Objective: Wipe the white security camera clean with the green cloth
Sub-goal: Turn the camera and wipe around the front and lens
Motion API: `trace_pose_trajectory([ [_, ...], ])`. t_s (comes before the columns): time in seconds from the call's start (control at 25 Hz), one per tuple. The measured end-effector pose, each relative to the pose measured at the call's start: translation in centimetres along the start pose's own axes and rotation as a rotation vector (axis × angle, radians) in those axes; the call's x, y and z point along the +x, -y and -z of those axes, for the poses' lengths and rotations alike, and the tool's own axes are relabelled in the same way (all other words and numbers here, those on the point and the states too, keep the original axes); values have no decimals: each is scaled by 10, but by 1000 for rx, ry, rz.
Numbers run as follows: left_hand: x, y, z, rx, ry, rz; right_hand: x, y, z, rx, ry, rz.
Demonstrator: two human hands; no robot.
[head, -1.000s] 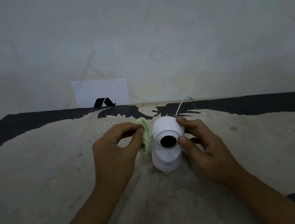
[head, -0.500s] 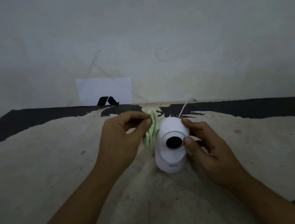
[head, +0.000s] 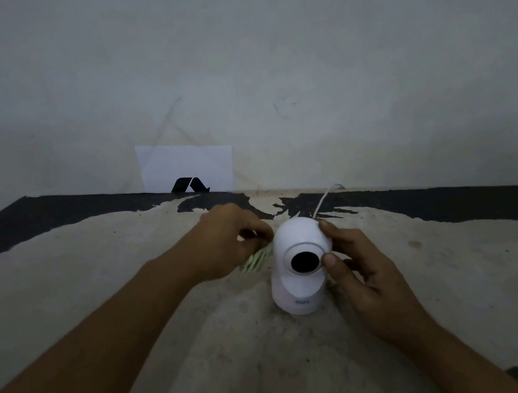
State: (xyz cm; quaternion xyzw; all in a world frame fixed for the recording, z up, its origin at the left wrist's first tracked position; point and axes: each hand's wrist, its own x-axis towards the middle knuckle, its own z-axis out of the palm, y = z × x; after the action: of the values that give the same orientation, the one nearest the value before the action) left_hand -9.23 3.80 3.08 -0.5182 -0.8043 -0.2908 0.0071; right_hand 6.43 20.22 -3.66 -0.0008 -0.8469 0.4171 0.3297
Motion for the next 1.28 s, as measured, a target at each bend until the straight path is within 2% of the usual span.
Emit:
trace_pose_trajectory([
  [0.08,-7,6,-4,-10,-65,66,0,0,0,0,5,3],
  [0.2,-12,-2,-8,-317,-415,170,-1,0,-1,-4,1,-10],
  [0.24,-14,-10,-8,-376,-456,164,-1,0,-1,-7,2,-17],
  [0.36,-31,-22,-16,-223,-373,123,-2,1,-2,-2,-1,-30],
  [0.48,-56,-23,-17,-6,-166,181,-4,3,-2,9,-14,-34],
  [0.56,-72,-26,-13,-93,-214,214,-4,8,1,8,-5,-27],
  [0.68,-94,-50,-12,-405,-331,207,-8,19,6,-67,58,-43],
  [0.8,-108,-71,-19,-532,-391,189,-19,30,11,-159,-104,-49],
  [0.88,-109,-83,-27,-573,-412,170,-31,43,17,-51,-194,-109],
  [0.92,-106,-88,-31,-610,-434,156,-38,49,22,81,-176,-172],
  [1.04,-92,-109,-47,-713,-440,121,-56,65,38,618,99,-499],
  [1.12,-80,-122,-58,-759,-415,98,-69,66,49,868,200,-612],
  [1.2,-68,-132,-69,-795,-388,96,-75,62,61,949,143,-612],
  [1.28,-57,-139,-81,-791,-378,97,-72,52,76,895,-5,-607],
])
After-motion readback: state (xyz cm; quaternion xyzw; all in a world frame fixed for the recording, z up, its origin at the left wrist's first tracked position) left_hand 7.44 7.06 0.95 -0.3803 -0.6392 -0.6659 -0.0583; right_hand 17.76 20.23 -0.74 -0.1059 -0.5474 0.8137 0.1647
